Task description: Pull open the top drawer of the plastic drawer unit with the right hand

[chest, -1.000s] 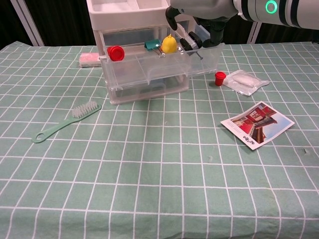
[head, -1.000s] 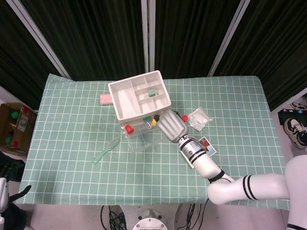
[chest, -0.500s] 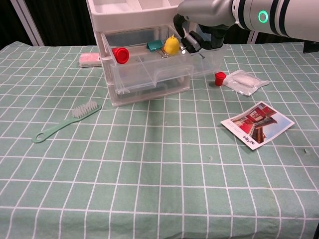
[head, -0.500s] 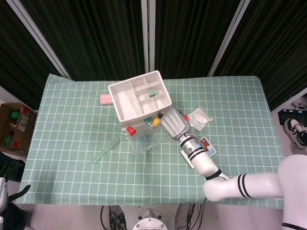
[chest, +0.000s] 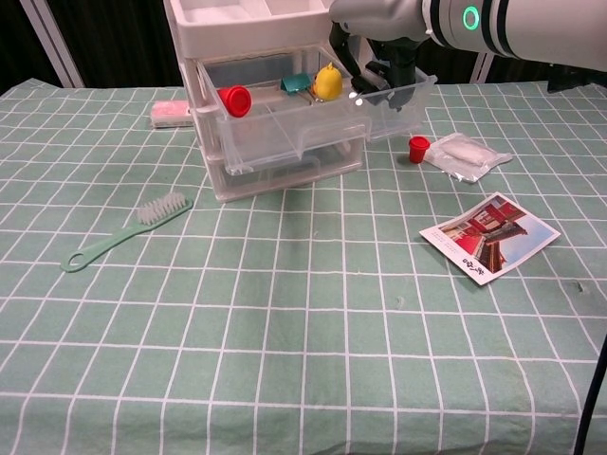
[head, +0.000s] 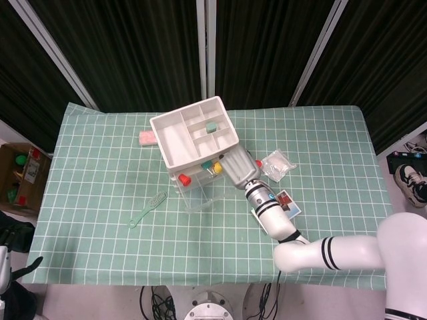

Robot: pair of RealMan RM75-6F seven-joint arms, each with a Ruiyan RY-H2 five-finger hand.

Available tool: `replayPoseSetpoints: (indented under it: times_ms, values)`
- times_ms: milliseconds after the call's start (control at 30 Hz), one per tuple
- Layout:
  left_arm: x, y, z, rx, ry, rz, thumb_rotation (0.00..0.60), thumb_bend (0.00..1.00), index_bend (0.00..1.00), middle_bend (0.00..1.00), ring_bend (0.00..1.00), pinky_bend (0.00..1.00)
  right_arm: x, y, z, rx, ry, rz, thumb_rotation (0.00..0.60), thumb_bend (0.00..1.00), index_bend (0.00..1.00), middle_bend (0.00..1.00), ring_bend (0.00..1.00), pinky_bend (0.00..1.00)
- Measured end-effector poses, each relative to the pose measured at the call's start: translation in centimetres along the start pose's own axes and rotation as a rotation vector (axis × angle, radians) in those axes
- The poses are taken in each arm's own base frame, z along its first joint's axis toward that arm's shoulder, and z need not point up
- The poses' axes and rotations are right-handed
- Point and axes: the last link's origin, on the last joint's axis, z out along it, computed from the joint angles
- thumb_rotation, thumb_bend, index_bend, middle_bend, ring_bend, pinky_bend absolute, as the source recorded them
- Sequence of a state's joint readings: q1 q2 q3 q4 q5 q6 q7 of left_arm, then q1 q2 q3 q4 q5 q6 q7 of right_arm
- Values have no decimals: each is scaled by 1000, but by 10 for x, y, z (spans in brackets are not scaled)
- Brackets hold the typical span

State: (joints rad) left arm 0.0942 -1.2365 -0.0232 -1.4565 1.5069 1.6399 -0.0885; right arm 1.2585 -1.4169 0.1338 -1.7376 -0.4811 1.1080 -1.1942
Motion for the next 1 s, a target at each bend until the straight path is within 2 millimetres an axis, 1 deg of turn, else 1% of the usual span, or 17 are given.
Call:
replayPoseSetpoints:
  times_ms: [167, 267, 333, 400, 567, 700, 833, 900, 1000]
  values:
    - [1, 0, 0, -1, 6, -1, 600, 54, 327, 266, 210, 205, -2, -4, 3, 3, 12, -10, 600, 178, 500, 945, 1000, 1000]
    - [1, 0, -1, -3, 14, -2, 600, 53, 327, 266, 210, 205, 0, -5, 3, 7, 34, -8, 600, 274, 579, 950, 1000, 1000]
    - [2, 0, -1, -3, 17, -1, 600, 54, 327, 266, 210, 205, 2, -5, 1, 12, 54, -5, 600, 341, 601, 951, 1000, 1000]
    - [2, 0, -2, -4, 17, -1, 600, 53, 327, 267, 211, 205, 4, -5, -1, 17, 72, 0, 600, 372, 607, 951, 1000, 1000]
    - [3, 1, -2, -9, 23, 2, 600, 54, 327, 266, 211, 205, 14, -3, -12, 38, 137, 31, 600, 390, 609, 951, 1000, 1000]
    - [5, 3, 0, -17, 26, 7, 600, 54, 327, 266, 211, 205, 25, 1, -27, 59, 203, 93, 600, 389, 610, 951, 1000, 1000]
    - [6, 5, 2, -26, 27, 10, 600, 54, 328, 266, 211, 205, 31, 14, -51, 62, 280, 177, 600, 388, 611, 951, 1000, 1000]
    - [6, 6, 3, -29, 25, 12, 600, 53, 327, 266, 211, 204, 28, 25, -63, 48, 302, 222, 600, 388, 611, 951, 1000, 1000]
    - [5, 9, 4, -36, 22, 14, 600, 54, 328, 266, 211, 205, 12, 47, -86, 6, 315, 293, 600, 388, 610, 951, 1000, 1000]
